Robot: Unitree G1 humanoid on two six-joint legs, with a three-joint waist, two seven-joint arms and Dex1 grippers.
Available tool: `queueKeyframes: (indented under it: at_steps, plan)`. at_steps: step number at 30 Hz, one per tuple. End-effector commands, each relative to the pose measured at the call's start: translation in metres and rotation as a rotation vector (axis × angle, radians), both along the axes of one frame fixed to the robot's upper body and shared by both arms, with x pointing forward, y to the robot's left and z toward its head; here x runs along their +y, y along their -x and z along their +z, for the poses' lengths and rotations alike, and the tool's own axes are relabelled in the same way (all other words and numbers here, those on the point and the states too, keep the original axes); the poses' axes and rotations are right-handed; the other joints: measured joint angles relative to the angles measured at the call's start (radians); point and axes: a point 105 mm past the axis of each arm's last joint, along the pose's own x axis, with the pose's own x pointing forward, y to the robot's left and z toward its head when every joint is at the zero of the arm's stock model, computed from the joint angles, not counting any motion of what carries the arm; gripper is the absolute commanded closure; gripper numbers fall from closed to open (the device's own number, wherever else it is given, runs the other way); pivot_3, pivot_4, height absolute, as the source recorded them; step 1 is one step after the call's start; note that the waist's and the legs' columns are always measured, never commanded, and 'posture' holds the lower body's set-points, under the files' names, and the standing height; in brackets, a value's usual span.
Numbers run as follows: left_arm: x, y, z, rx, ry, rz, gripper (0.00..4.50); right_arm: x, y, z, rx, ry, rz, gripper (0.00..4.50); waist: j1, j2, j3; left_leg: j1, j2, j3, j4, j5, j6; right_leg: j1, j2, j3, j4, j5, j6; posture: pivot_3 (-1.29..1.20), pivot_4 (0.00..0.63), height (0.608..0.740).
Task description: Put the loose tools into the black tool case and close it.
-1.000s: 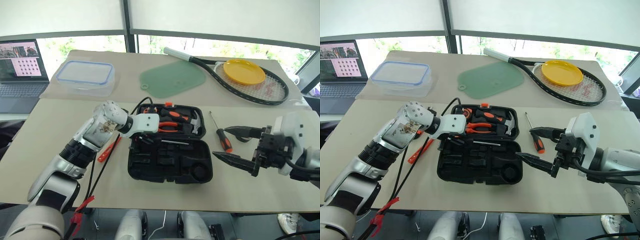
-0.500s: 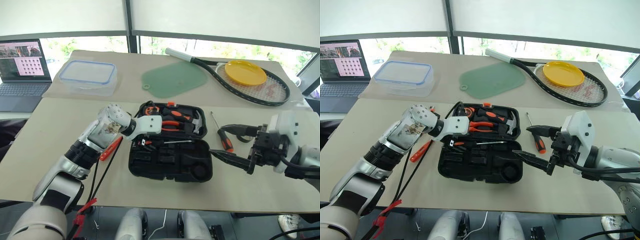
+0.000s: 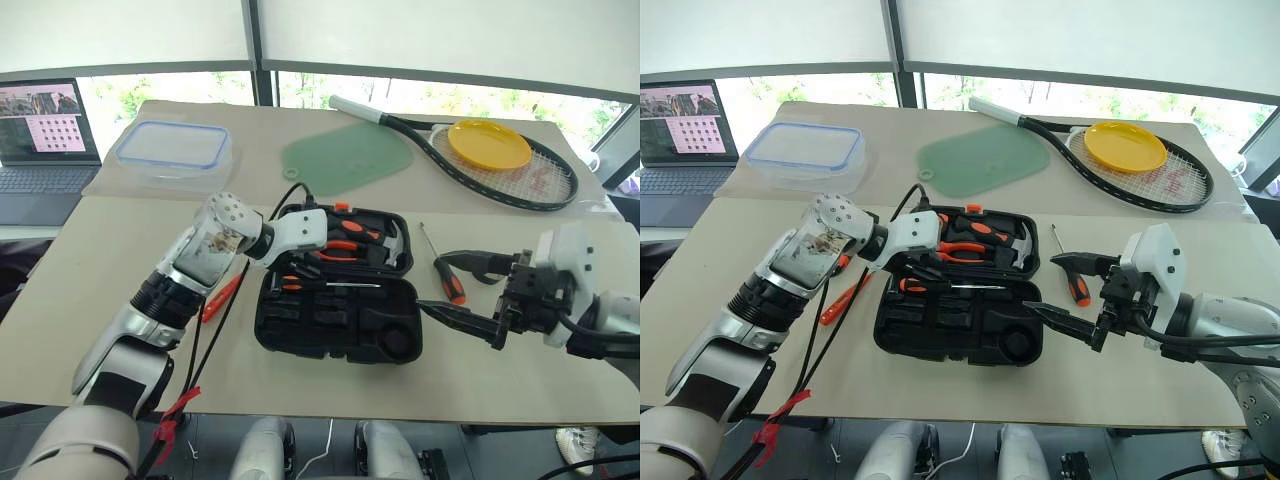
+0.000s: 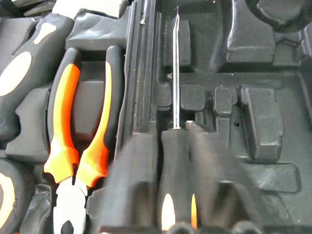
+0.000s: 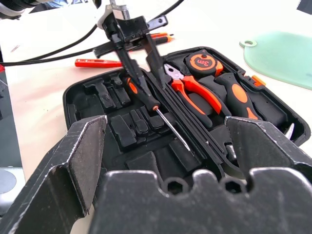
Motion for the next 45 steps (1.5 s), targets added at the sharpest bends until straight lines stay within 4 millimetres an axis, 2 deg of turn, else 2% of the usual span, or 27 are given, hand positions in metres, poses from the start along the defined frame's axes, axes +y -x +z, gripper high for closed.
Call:
queueKeyframes:
  at_steps: [1, 7, 12, 15, 19, 25, 28, 34, 45]
  plan:
    - [0.0, 0.003, -0.001, -0.012, -0.015, -0.034, 4.46, 0.0, 0.001, 0.006, -0.031, 0.001, 0.001, 0.0, 0.001, 0.0, 0.0, 0.0, 0.0, 0.0, 0.0, 0.0, 0.0, 0.0, 0.0, 0.0, 0.0, 0.0, 0.0, 0.0, 0.15, 0.738]
    - [0.006, 0.006, -0.026, -0.02, -0.125, -0.061, 4.46, -0.001, 0.002, 0.005, -0.025, 0.0, -0.009, 0.0, 0.0, 0.0, 0.0, 0.0, 0.0, 0.0, 0.0, 0.0, 0.0, 0.0, 0.0, 0.0, 0.0, 0.0, 0.0, 0.0, 0.15, 0.738]
    - [0.006, -0.002, -0.043, -0.082, -0.18, -0.068, 4.46, -0.002, 0.002, 0.0, -0.012, 0.005, -0.021, 0.0, 0.009, 0.001, -0.001, 0.001, 0.0, 0.0, 0.001, 0.0, 0.0, 0.002, 0.0, 0.0, 0.0, 0.0, 0.0, 0.0, 0.15, 0.738]
    - [0.002, -0.006, -0.046, -0.092, -0.178, -0.071, 4.46, -0.004, 0.002, -0.003, -0.007, 0.005, -0.037, 0.0, 0.022, 0.003, -0.002, 0.002, -0.001, -0.001, 0.002, -0.001, 0.002, 0.004, 0.0, 0.001, 0.0, 0.001, 0.001, 0.0, 0.15, 0.738]
    - [-0.003, -0.005, -0.035, -0.054, -0.11, -0.068, 4.46, -0.005, 0.004, -0.004, -0.005, 0.003, -0.046, 0.0, 0.029, 0.003, -0.002, 0.002, -0.002, -0.002, 0.004, 0.001, 0.005, 0.006, -0.001, 0.002, -0.001, 0.002, 0.002, 0.0, 0.15, 0.738]
    - [-0.009, 0.012, 0.007, 0.076, 0.073, -0.085, 4.46, -0.007, 0.004, -0.005, -0.006, 0.004, -0.056, 0.0, 0.017, 0.002, -0.002, -0.003, -0.002, -0.002, 0.004, 0.002, 0.005, 0.001, 0.0, 0.003, 0.0, 0.002, 0.002, 0.0, 0.15, 0.738]
    - [-0.011, 0.008, 0.012, 0.065, 0.09, -0.056, 4.46, -0.008, 0.003, -0.005, -0.006, 0.004, -0.059, 0.0, 0.014, 0.002, -0.002, -0.003, -0.002, -0.002, 0.003, 0.002, 0.005, 0.0, 0.0, 0.003, 0.0, 0.002, 0.002, 0.0, 0.15, 0.738]
    - [-0.009, -0.011, -0.002, -0.034, 0.019, -0.014, 4.46, -0.006, 0.002, -0.005, -0.008, 0.005, -0.056, 0.0, 0.015, 0.002, -0.002, -0.003, -0.002, -0.002, 0.003, 0.002, 0.005, 0.001, 0.0, 0.003, -0.001, 0.002, 0.003, 0.0, 0.15, 0.738]
    - [-0.011, -0.007, -0.04, -0.076, -0.109, -0.106, 4.46, -0.008, -0.001, -0.005, -0.011, 0.012, -0.066, 0.0, 0.019, 0.002, -0.002, -0.002, -0.002, -0.002, 0.003, 0.002, 0.005, 0.002, 0.0, 0.003, -0.001, 0.002, 0.002, 0.0, 0.15, 0.738]
